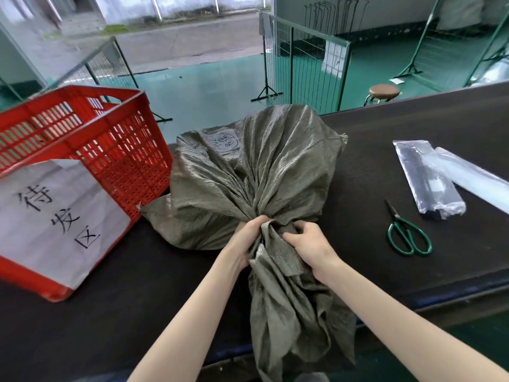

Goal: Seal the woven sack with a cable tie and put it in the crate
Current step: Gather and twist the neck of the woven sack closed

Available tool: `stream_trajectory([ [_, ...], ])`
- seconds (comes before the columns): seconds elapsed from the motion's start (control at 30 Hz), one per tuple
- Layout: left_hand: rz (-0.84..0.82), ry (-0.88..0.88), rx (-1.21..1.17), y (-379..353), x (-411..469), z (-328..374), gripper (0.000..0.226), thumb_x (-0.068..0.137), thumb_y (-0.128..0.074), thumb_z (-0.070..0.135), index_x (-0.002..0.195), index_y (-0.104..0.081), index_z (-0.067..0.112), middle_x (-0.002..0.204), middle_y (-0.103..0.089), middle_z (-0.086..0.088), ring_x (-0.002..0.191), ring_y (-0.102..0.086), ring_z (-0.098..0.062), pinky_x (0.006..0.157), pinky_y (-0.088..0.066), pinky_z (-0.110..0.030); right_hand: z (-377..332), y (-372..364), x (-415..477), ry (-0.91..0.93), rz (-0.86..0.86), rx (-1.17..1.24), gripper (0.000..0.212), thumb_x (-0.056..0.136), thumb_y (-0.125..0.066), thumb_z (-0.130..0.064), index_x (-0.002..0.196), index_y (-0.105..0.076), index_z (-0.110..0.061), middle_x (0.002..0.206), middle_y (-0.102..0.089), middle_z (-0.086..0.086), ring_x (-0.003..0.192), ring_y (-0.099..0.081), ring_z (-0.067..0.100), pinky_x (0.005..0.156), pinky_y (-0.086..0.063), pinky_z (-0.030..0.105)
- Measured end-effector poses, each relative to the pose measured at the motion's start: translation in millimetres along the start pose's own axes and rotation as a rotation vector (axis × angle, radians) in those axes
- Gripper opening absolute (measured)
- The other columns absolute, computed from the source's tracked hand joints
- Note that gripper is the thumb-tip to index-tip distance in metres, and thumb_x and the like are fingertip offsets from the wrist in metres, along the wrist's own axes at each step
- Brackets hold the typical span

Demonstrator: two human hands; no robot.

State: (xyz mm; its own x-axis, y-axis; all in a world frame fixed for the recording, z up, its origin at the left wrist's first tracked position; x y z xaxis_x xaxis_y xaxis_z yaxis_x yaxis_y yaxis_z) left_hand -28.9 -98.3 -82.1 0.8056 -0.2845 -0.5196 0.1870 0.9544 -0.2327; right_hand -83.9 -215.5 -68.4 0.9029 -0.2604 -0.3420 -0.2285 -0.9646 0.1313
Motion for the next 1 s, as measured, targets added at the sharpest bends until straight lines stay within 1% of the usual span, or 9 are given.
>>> stream_trajectory([
  [0.07,0.019,-0.011,0.031,0.1,1.1,1.4,0.032,0.068,-0.065,0.016,0.097,-0.067,0.004,0.084,-0.063,-0.018,0.068,-0.062,-0.025,0.066,-0.053,-0.033,-5.3,-0.4,-2.5,0.049,0.017,-0.013,0.033,0.060,-0.064,-0.027,0.089,-0.070,-0.014,0.088,-0.075,0.006,0.087,-0.070,0.022,0.084,-0.056,0.047],
  [0.2,0.017,0.030,0.195,-1.1,1.5,5.0,0.029,0.050,-0.067,0.037,0.071,-0.069,0.017,0.080,-0.062,-0.011,0.075,-0.055,-0.023,0.073,-0.041,-0.039,-25.0,-1.5,-10.9,0.199,0.067,-0.106,0.023,0.058,-0.061,-0.023,0.075,-0.063,-0.007,0.073,-0.070,0.011,0.068,-0.058,0.015,0.070,-0.052,0.042],
  [0.3,0.059,0.000,0.333,2.3,-1.0,12.7,0.023,0.054,-0.062,0.043,0.052,-0.066,0.021,0.061,-0.062,0.001,0.066,-0.054,-0.017,0.068,-0.039,-0.035,-32.0,-0.4,-10.0,0.212,0.081,-0.100,0.017,0.056,-0.062,-0.021,0.067,-0.057,-0.010,0.063,-0.060,0.003,0.065,-0.051,0.013,0.064,-0.046,0.038],
  [0.37,0.043,-0.050,0.432,3.5,-0.1,18.1,0.028,0.061,-0.057,0.047,0.054,-0.067,0.022,0.063,-0.065,0.003,0.070,-0.057,-0.016,0.071,-0.042,-0.035,-35.9,1.6,-7.6,0.208,0.078,-0.106,0.013,0.055,-0.062,-0.021,0.064,-0.057,-0.012,0.062,-0.057,0.001,0.064,-0.050,0.013,0.063,-0.043,0.033],
  [0.47,-0.013,-0.060,0.492,5.9,3.8,18.7,0.041,0.067,-0.054,0.053,0.076,-0.075,0.020,0.089,-0.075,-0.001,0.087,-0.067,-0.017,0.086,-0.049,-0.034,-46.3,5.8,-7.1,0.233,0.080,-0.174,0.011,0.055,-0.063,-0.019,0.063,-0.063,-0.012,0.061,-0.058,0.000,0.062,-0.050,0.011,0.062,-0.042,0.030],
  [0.53,-0.095,-0.017,0.459,4.4,4.7,14.1,0.041,0.073,-0.056,0.052,0.083,-0.076,0.019,0.093,-0.076,-0.004,0.090,-0.068,-0.018,0.089,-0.050,-0.034,-53.7,6.2,-9.3,0.262,0.069,-0.234,0.008,0.057,-0.065,-0.016,0.063,-0.067,-0.011,0.058,-0.058,0.000,0.059,-0.050,0.010,0.059,-0.042,0.029],
  [0.7,-0.261,0.166,0.126,-8.5,6.8,-2.8,0.040,0.090,-0.052,0.040,0.073,-0.075,0.012,0.069,-0.071,-0.008,0.061,-0.067,-0.019,0.063,-0.054,-0.027,-67.2,-2.3,-18.2,0.342,0.004,-0.418,0.006,0.061,-0.067,-0.010,0.067,-0.069,-0.010,0.055,-0.056,-0.004,0.057,-0.048,0.006,0.059,-0.040,0.028],
  [0.87,-0.245,0.155,0.035,-16.4,13.0,-3.5,0.051,0.093,-0.048,0.024,0.049,-0.067,0.010,0.050,-0.065,-0.005,0.042,-0.060,-0.014,0.045,-0.048,-0.019,-63.1,-10.5,-27.7,0.399,0.007,-0.566,0.012,0.065,-0.064,-0.018,0.069,-0.057,-0.010,0.061,-0.056,0.000,0.067,-0.052,0.021,0.066,-0.041,0.037],
  [1.0,-0.165,0.153,0.022,-13.6,21.3,-11.4,0.042,0.089,-0.051,0.017,0.049,-0.062,0.009,0.047,-0.061,-0.005,0.039,-0.057,-0.015,0.043,-0.046,-0.019,-50.7,-15.9,-33.8,0.357,-0.022,-0.673,0.013,0.076,-0.063,-0.022,0.084,-0.055,-0.014,0.074,-0.060,0.000,0.083,-0.057,0.028,0.071,-0.038,0.036],
])
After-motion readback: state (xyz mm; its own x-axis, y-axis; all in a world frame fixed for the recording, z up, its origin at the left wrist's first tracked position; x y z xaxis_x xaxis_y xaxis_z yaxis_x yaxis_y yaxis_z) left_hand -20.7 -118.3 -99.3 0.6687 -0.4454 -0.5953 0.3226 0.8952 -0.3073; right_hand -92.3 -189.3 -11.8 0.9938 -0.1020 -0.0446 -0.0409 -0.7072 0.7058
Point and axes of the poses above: each hand's wrist, its own x-axis towards the middle knuckle, its own y-axis out of the back of the hand, z = x × y, the point moved 7 cm from there along x, towards the middle knuckle
